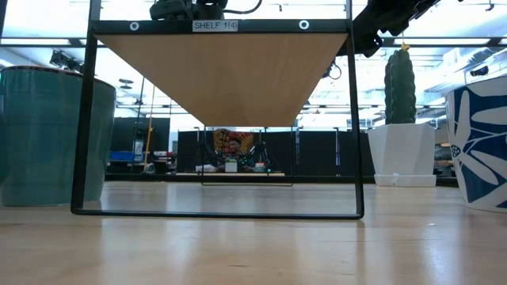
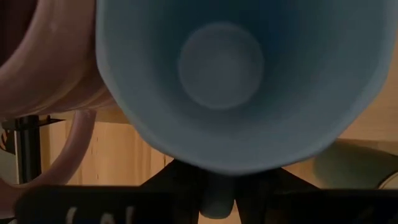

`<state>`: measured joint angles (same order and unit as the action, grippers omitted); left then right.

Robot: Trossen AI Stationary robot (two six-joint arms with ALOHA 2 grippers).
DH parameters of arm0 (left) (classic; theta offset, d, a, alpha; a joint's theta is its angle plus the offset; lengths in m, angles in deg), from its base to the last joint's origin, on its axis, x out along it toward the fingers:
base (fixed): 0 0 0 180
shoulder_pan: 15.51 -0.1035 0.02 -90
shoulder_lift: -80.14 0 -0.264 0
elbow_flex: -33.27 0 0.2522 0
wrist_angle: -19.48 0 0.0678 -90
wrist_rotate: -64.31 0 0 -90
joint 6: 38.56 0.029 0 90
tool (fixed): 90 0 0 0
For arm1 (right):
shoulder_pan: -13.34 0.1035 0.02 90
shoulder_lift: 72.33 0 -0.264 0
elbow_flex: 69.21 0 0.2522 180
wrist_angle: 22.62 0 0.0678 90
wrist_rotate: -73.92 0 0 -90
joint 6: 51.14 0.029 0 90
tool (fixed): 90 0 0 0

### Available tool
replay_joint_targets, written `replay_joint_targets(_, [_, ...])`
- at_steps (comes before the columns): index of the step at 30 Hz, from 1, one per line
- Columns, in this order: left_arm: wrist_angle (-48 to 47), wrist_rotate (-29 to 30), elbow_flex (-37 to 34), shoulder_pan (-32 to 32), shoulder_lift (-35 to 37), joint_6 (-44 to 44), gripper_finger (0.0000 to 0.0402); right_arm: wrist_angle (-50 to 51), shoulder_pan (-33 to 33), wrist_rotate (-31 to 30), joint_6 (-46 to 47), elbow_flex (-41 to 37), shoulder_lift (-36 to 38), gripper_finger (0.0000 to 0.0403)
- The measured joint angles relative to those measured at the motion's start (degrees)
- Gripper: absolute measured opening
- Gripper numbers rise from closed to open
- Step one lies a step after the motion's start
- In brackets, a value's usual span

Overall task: Place coffee mugs
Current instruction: Put the light blue mug on the shelf

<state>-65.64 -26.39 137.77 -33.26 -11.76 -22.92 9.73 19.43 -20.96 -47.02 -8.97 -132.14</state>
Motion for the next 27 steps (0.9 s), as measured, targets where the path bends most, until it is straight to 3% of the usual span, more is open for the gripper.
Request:
replay_joint_targets(20, [0.75,0.16,0.0,1.31,0.56,-1.75,0.0082,0.0,0.0,0.0,-0.01,0.0,0.0,0.0268])
replay_joint_targets(27, [0.86,2.82,0.0,1.92,1.68,-1.51,0.0131,-0.12,0.0,0.0,-0.09,0.0,0.0,0.0268])
